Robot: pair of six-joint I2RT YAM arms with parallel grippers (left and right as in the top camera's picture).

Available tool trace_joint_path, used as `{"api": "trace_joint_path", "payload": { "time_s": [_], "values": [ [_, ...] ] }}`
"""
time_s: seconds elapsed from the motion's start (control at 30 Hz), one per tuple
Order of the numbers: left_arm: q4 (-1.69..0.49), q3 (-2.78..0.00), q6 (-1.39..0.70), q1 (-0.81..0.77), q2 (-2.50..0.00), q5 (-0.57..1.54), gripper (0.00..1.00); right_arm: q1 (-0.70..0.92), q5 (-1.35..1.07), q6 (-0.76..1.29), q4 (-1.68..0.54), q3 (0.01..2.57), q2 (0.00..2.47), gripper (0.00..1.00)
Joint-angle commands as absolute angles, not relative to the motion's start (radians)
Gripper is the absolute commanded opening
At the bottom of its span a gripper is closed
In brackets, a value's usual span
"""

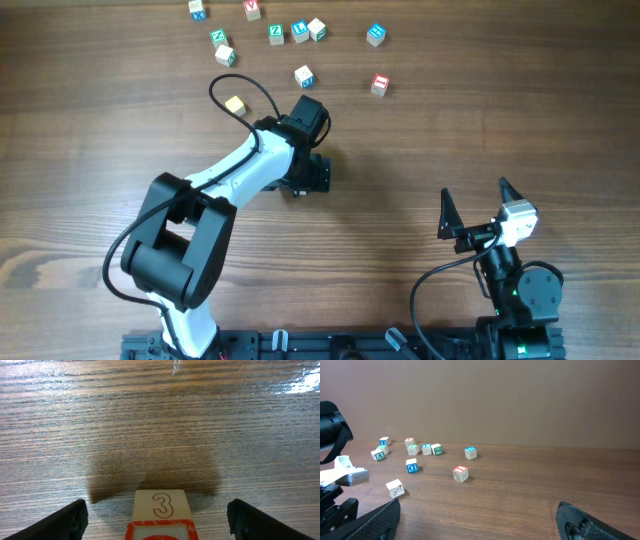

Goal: Form a tower

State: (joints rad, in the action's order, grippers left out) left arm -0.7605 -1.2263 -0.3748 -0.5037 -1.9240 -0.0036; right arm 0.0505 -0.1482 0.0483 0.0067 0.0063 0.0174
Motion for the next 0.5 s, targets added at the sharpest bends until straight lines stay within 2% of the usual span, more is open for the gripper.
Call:
{"api": "trace_joint_path", "payload": {
  "time_s": [0.0, 0.47],
  "values": [
    [-0.758, -1.216, -0.366, -0.504, -1.929, -0.02, 1.0, 0.053, -0.137, 0.055, 0.01, 0.005, 0.009, 1.0],
    [-0.864, -1.396, -0.344, -0.469, -1.814, -0.081, 1.0, 0.053, -0.137, 0.055, 0.01, 0.005, 0.009, 1.0]
  ]
}}
